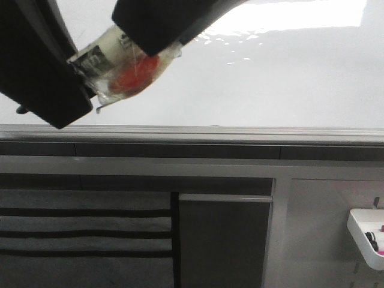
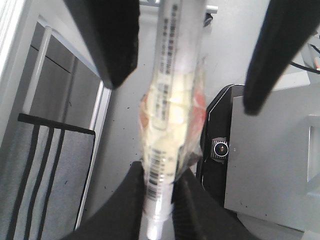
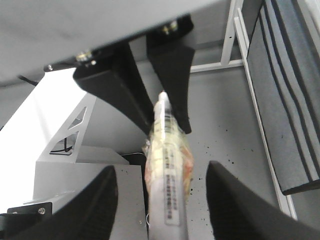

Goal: Write number 3 on whiteboard

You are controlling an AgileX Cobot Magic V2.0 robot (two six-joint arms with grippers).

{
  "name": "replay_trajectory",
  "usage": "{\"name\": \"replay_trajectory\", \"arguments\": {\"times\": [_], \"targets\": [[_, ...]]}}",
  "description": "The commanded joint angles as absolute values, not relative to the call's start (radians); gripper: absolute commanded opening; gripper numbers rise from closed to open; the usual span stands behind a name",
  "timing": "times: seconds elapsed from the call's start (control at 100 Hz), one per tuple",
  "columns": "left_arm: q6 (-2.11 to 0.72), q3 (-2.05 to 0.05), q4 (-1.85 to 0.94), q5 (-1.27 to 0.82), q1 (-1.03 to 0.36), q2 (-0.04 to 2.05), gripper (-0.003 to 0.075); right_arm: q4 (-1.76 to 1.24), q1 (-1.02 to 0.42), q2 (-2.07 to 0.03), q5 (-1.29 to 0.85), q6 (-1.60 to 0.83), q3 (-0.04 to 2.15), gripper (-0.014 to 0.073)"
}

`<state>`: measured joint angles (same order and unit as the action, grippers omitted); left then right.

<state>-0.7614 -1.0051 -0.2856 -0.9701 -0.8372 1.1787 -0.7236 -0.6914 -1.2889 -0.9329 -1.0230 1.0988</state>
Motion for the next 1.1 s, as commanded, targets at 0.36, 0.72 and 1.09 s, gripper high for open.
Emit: {"name": "replay_trajectory", "arguments": {"times": [0.36,0.72,1.09], "targets": [[-0.765,-1.039,-0.302,-0.932,-0.846,1.153,-0.0018,-0.773,-0.719,-1.271,-0.912,-1.091,1.132,0.0249],[-0.765,-1.039,-0.302,-0.928,-0.846,1.153,-0.0018,-0.773,-0.719,-1.271,-0.900,-1.091,1.132,0.0077],[-0.765,-1.039,-0.302,-0.926,-0.846,1.153,0.0043,-0.773,-0.719,-1.271,-0.900,-1.091,1.132,-0.0048]]}}
